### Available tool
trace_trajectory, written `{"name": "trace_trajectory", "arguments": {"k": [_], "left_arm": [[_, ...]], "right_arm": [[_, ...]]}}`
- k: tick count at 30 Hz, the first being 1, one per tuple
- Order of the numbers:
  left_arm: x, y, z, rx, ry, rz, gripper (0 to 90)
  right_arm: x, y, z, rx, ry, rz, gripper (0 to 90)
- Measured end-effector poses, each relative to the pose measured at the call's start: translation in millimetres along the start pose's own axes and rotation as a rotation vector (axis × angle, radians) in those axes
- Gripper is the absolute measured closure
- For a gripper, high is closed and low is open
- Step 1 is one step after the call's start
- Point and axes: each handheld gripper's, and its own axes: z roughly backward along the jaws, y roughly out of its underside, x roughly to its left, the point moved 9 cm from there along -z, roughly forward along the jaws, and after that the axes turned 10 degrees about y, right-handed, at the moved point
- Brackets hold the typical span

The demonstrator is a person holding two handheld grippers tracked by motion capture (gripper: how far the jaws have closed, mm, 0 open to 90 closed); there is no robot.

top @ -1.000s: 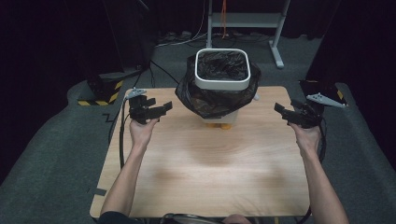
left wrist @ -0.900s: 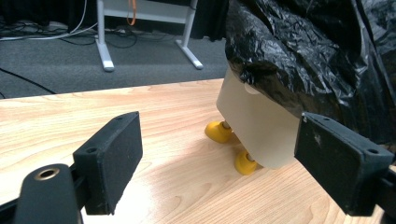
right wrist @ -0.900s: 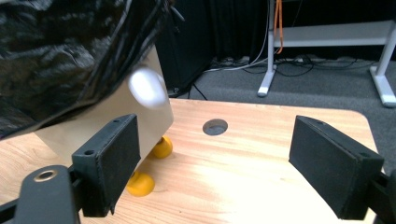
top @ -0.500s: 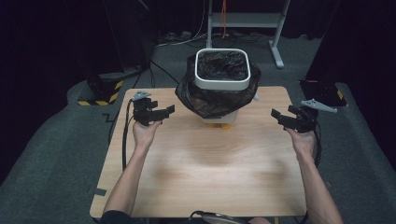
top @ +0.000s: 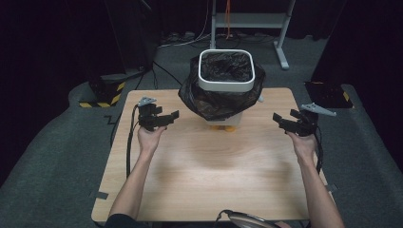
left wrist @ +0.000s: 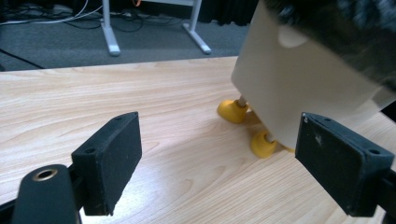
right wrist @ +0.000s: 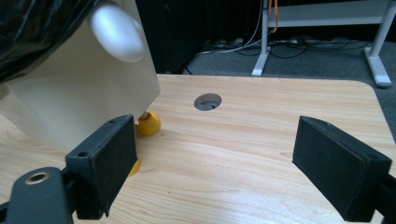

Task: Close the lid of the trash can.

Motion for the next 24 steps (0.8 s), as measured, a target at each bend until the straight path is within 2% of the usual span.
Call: {"name": "trace_trajectory", "arguments": {"k": [2, 4, 6, 8, 13, 17, 21, 24], "left_arm": [[1.0, 3.7, -2.7, 0.005, -0.001, 0.008, 14.4], [2.3, 7.6, -6.1, 0.031, -0.017, -0.014, 14.3], [3.7, 9.8, -7.7, 0.034, -0.024, -0.028, 14.2], [4.7, 11.3, -8.5, 0.026, -0.021, -0.028, 14.2], [6.6, 18.9, -13.0, 0.032, -0.007, -0.008, 14.3], [9.1, 24.2, -18.3, 0.047, -0.009, -0.002, 14.3], [9.6, 29.3, -23.3, 0.047, 0.0, 0.009, 14.3], [11.3, 33.6, -26.4, 0.064, 0.001, 0.015, 14.3]], "right_arm": [[1.4, 2.4, -2.0, 0.011, 0.0, 0.0, 12.6], [2.9, 4.0, -2.5, 0.006, -0.004, 0.0, 12.5], [2.7, 6.2, -3.3, 0.007, 0.005, 0.011, 12.3], [0.6, 10.7, -5.7, 0.013, 0.002, -0.002, 12.2], [-1.1, 15.5, -8.8, 0.026, 0.004, -0.015, 12.1], [-0.9, 19.7, -12.4, 0.039, 0.006, 0.0, 12.0], [-0.4, 24.7, -16.5, 0.053, 0.004, -0.01, 12.0], [-0.7, 27.6, -18.9, 0.067, 0.009, -0.004, 12.0]]}}
